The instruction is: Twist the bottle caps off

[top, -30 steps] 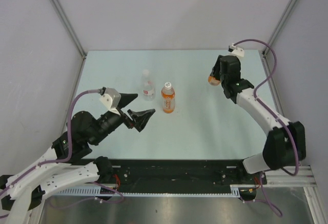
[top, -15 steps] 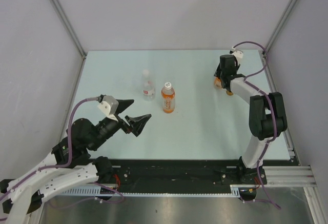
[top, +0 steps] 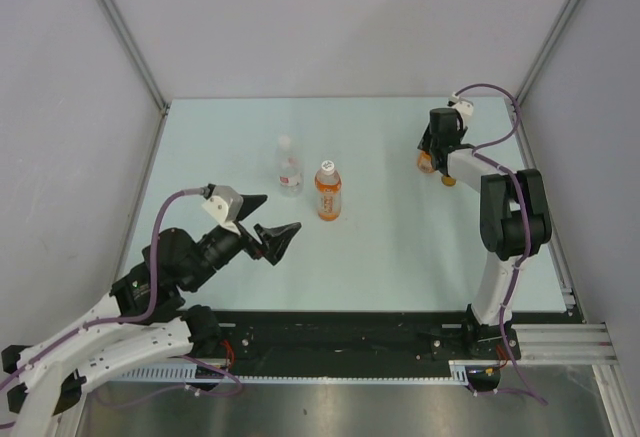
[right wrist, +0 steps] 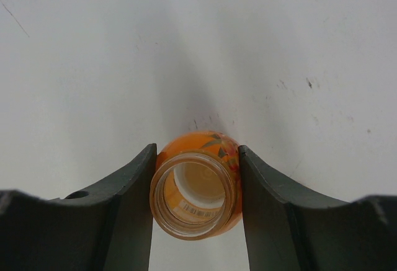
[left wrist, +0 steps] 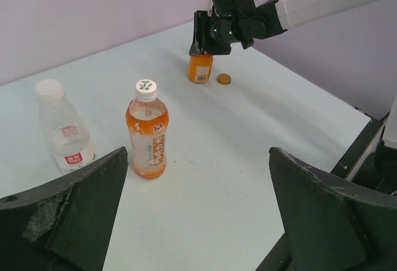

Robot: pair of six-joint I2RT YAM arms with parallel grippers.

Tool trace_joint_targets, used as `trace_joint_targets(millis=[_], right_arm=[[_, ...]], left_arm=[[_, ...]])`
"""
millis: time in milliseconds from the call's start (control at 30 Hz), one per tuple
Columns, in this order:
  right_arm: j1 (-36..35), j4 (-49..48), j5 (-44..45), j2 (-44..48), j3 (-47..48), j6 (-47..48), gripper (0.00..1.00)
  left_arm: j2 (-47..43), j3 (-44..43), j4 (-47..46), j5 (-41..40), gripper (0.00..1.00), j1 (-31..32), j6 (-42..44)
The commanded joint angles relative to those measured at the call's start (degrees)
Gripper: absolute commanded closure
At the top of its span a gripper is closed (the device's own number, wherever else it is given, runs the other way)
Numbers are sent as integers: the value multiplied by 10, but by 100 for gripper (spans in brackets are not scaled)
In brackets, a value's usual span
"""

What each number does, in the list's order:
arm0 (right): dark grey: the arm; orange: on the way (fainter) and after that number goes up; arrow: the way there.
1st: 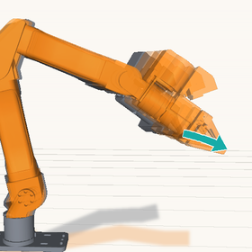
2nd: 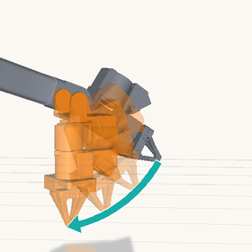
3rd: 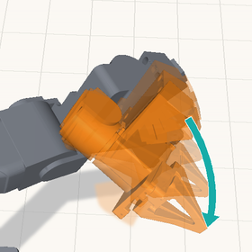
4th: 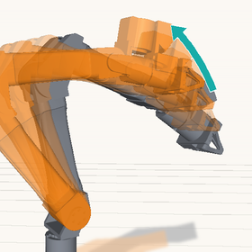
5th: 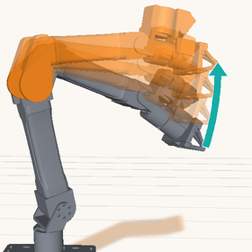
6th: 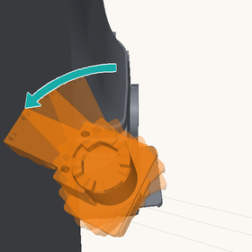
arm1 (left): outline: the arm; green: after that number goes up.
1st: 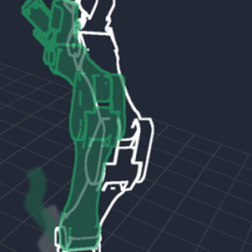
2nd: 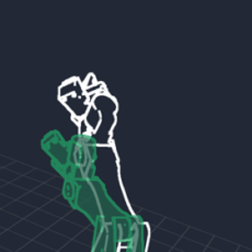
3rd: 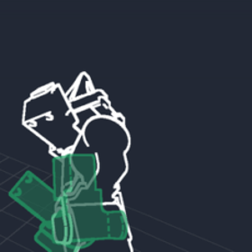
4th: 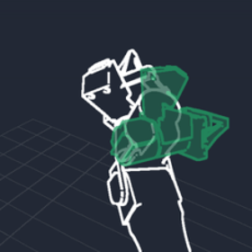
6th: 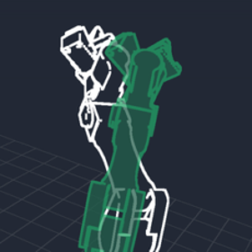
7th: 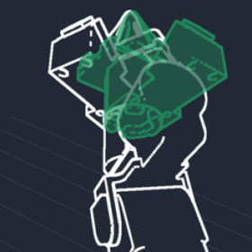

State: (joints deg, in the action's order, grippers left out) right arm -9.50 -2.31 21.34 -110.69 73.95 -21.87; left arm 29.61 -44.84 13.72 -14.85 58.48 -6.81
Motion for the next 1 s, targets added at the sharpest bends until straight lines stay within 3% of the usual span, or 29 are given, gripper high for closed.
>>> trace_joint_targets(millis=[0,200,233,333,433,733,967], right_arm=[[2,-23,5,-7,20,14,100],[-6,-10,19,-8,19,26,100],[-7,-7,20,-8,19,26,95],[-10,0,20,-8,19,23,69],[-9,4,18,-7,18,17,57],[-14,8,19,1,18,10,35],[-14,15,16,8,18,3,29]], left_arm=[[12,3,-28,-6,0,-2,13],[17,8,-38,-8,0,-1,7],[18,8,-40,-8,0,-1,7],[19,7,-40,-7,0,-1,5],[20,5,-36,-4,0,-2,5],[19,5,-30,-4,0,-1,2],[19,5,-29,-3,0,-2,1]])
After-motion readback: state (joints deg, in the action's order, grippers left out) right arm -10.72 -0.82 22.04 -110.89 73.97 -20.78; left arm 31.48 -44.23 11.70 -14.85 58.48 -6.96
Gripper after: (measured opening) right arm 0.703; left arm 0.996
